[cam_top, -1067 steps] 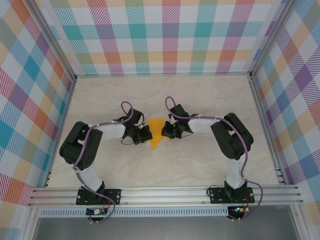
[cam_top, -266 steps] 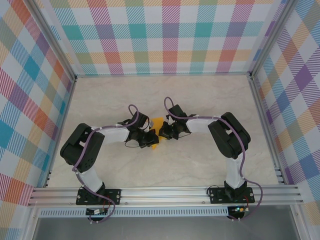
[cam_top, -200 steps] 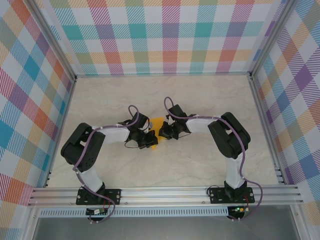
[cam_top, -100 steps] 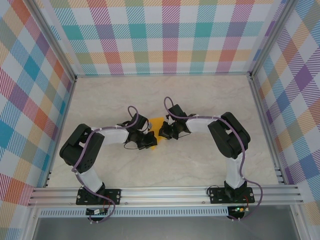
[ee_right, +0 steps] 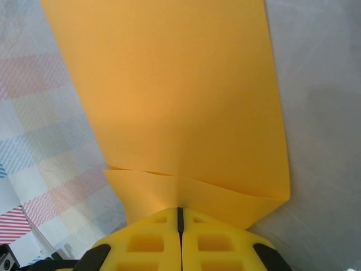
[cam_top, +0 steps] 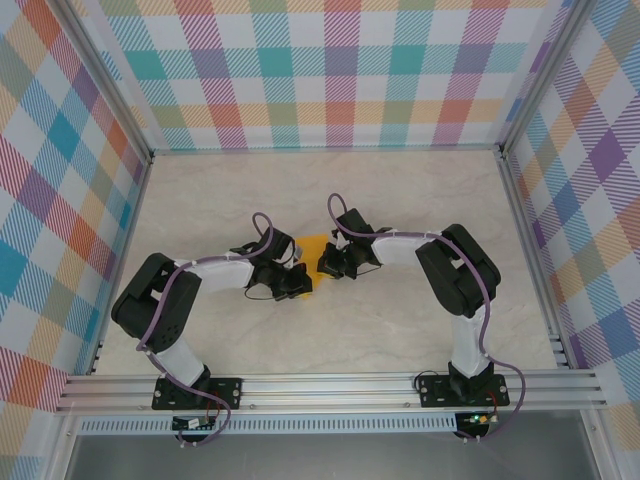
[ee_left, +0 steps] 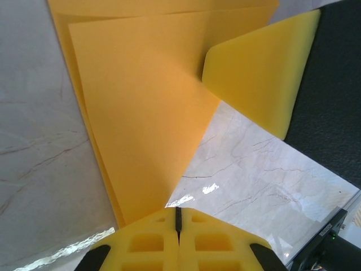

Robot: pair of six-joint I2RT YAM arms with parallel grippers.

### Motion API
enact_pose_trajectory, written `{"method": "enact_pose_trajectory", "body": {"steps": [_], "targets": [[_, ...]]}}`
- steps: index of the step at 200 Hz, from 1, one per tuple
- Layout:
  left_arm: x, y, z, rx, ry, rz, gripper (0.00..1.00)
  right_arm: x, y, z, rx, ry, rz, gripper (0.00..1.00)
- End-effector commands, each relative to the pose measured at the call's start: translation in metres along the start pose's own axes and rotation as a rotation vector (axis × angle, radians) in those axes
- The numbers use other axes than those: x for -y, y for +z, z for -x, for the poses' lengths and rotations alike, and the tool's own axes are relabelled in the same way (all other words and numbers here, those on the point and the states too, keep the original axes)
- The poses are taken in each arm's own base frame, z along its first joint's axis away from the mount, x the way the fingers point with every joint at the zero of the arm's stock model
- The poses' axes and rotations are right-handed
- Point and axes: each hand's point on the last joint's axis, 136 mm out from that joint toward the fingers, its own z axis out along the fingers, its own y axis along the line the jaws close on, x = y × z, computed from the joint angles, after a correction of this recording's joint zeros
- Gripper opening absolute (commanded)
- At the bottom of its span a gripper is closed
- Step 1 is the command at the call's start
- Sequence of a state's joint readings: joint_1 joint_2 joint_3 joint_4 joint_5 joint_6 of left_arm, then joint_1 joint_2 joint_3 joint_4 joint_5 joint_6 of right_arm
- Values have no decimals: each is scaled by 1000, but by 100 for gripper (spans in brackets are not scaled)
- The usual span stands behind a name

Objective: Fold a paper plane with a square sheet of paper (pick it up from the middle)
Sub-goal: Third fold the triangle at the center of the table.

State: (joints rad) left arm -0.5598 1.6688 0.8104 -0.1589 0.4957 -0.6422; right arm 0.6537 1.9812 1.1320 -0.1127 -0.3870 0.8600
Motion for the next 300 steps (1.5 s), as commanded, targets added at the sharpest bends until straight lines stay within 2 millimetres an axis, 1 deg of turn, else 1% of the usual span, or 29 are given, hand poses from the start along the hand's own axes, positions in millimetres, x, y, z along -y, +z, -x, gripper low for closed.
{"method": "enact_pose_trajectory", "body": {"steps": [1,31,82,101,115,138,179,199,221,239,256,269,282,300], "targets": [[-18,6,-16,-49,-34,52,1,38,13,-9,-31,61,-125,4],[-35,8,-23,-65,-37,122,1,38,14,-9,-33,59,-127,4],[-52,12,-37,-93,-84,153,1,39,13,-9,-34,61,-131,4],[-52,12,-43,-114,-92,139,1,37,13,-9,-34,58,-129,4],[-50,10,-45,-118,-91,125,1,38,12,-9,-34,57,-131,4],[-35,5,-39,-102,-71,82,1,38,12,-9,-34,56,-135,4],[-18,-6,-27,-64,-46,50,2,37,12,-8,-31,56,-133,4],[-27,0,-31,-74,-63,68,2,38,12,-8,-32,57,-135,4],[-45,8,-40,-102,-90,113,2,39,12,-9,-32,57,-136,4],[-48,10,-43,-107,-94,115,1,39,13,-10,-34,57,-136,4],[-45,6,-42,-101,-89,113,1,40,12,-10,-32,58,-136,4],[-37,0,-37,-81,-70,93,1,39,12,-9,-31,59,-135,4],[-24,-8,-26,-19,-54,43,1,39,12,-10,-31,58,-133,4],[-4,-25,-4,114,-28,-27,1,38,11,-9,-28,58,-133,4]]}}
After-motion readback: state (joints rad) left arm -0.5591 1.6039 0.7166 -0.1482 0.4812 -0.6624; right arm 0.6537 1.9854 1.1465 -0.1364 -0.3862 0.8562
